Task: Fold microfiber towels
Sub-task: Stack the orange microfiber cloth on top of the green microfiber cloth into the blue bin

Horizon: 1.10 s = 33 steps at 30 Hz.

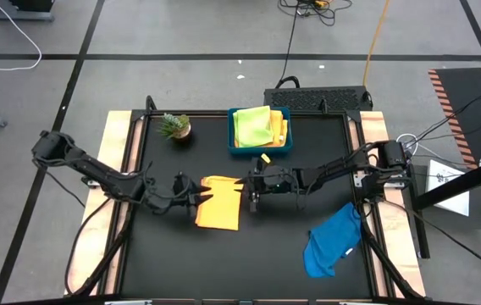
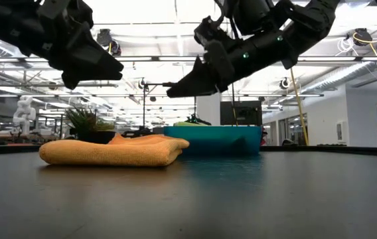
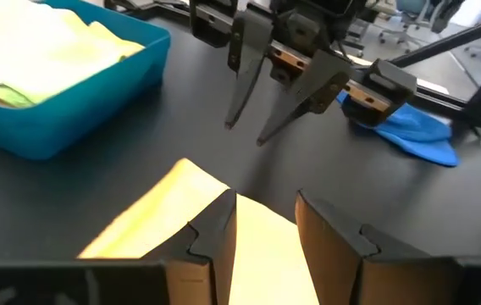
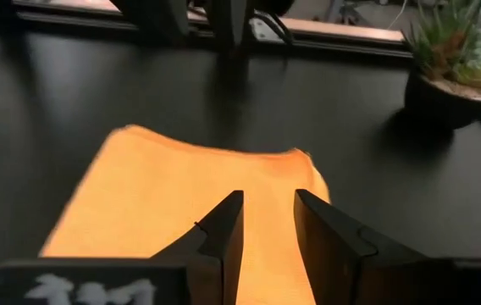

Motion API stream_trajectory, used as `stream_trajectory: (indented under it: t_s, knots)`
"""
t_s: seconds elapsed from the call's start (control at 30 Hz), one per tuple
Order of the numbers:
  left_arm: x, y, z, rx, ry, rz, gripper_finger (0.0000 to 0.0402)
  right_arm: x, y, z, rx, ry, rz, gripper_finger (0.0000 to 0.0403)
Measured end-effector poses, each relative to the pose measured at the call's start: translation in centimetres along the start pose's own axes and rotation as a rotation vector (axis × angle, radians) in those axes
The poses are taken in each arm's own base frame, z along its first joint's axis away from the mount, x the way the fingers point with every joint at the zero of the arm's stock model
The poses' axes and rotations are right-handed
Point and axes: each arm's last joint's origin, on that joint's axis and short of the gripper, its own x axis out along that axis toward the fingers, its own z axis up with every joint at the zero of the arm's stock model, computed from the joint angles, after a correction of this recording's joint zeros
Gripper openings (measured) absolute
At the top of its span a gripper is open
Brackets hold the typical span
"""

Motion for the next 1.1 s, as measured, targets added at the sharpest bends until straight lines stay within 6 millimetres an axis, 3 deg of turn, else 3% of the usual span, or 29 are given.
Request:
stream_trajectory:
  t_s: [0.57, 0.9, 1.1]
  knots:
    - [-1.0, -1.9, -0.5, -0.014, -0.021, -0.095, 0.0124, -0.4, 2.9, 0.2, 0.027, -0.013, 0.076, 0.0095]
    - [0.8, -5.2, -1.2, 0.105, 0.06, -0.124, 0.0094, -0.8, 4.9, 0.2, 0.023, -0.007, 0.127, 0.0095]
    - [1.3, -5.9, -1.3, 0.136, 0.08, -0.153, 0.0093, -1.0, 5.9, 0.2, 0.012, -0.008, 0.154, 0.0095]
